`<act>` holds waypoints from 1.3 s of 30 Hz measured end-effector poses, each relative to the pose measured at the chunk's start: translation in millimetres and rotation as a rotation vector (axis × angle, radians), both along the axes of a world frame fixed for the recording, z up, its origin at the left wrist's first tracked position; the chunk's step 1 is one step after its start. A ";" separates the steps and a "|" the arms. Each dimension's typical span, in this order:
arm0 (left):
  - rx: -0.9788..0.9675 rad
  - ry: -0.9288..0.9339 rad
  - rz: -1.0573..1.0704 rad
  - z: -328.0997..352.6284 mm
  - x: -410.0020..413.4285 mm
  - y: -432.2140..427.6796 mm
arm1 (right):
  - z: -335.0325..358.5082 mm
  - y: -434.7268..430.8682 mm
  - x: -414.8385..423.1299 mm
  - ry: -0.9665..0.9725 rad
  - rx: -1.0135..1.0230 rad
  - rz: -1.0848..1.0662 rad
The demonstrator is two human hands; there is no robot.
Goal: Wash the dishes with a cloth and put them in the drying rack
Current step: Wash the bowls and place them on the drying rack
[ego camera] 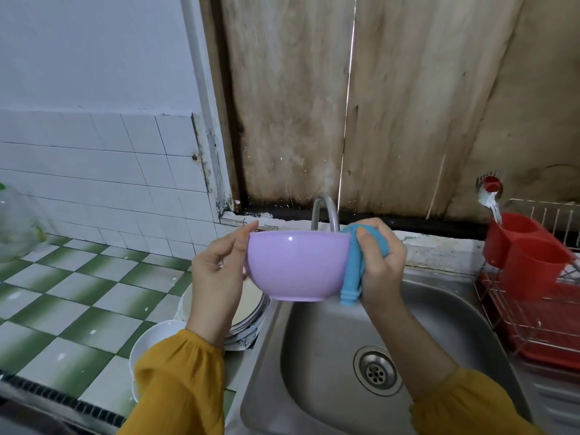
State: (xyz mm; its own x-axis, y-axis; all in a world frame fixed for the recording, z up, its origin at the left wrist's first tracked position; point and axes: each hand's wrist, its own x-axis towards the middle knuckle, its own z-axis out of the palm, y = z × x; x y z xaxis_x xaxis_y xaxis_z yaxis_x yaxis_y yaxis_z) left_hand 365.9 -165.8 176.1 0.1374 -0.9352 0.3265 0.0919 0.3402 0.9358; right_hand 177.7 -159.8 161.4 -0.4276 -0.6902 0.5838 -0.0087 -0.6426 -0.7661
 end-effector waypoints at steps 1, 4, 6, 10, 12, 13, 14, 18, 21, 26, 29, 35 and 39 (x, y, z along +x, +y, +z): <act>0.077 0.045 -0.064 2.1 -2.9 3.1 | -0.3 0.9 0.4 0.062 -0.041 -0.019; 0.303 0.128 -0.205 11.3 -8.8 11.3 | -5.4 5.4 6.3 0.277 -0.126 -0.064; 0.353 0.151 -0.245 13.9 -12.5 13.6 | -7.6 8.8 10.0 0.329 -0.147 -0.024; 0.283 0.229 -0.053 10.9 -13.4 11.5 | 3.7 15.6 7.9 0.148 -0.084 0.278; 0.233 0.209 -0.023 4.1 -11.5 6.4 | 19.8 17.5 8.5 -0.096 0.040 0.317; 0.191 0.170 -0.027 2.1 -11.9 6.7 | 27.2 16.0 9.6 -0.225 0.127 0.305; 0.143 0.131 -0.039 1.1 -14.1 9.0 | 32.2 13.2 11.7 -0.318 0.208 0.306; 0.032 0.104 -0.164 -0.4 -34.8 21.7 | 35.7 7.6 31.9 -0.221 0.404 0.541; -0.011 0.121 -0.175 0.4 -37.8 22.4 | 14.6 14.3 53.5 0.183 0.456 0.683; -0.084 0.076 -0.125 6.3 -10.1 16.9 | 6.1 20.3 34.1 0.997 0.354 0.637; -0.091 0.109 -0.159 4.9 -3.7 19.7 | 4.1 11.6 20.4 1.387 0.387 0.186; -0.091 0.099 -0.226 -1.3 -19.2 25.5 | -0.5 6.9 41.6 0.765 0.077 -0.065; -0.091 0.154 -0.092 -1.0 -4.9 17.5 | -1.3 10.6 43.4 1.019 0.237 0.250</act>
State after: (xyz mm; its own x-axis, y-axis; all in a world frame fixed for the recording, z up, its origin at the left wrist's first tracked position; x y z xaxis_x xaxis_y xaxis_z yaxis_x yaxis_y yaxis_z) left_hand 361.0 -148.4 175.1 0.1073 -0.9138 0.3918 0.2658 0.4061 0.8743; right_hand 221.1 -149.2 160.1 0.3539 -0.8329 0.4254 -0.6027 -0.5509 -0.5773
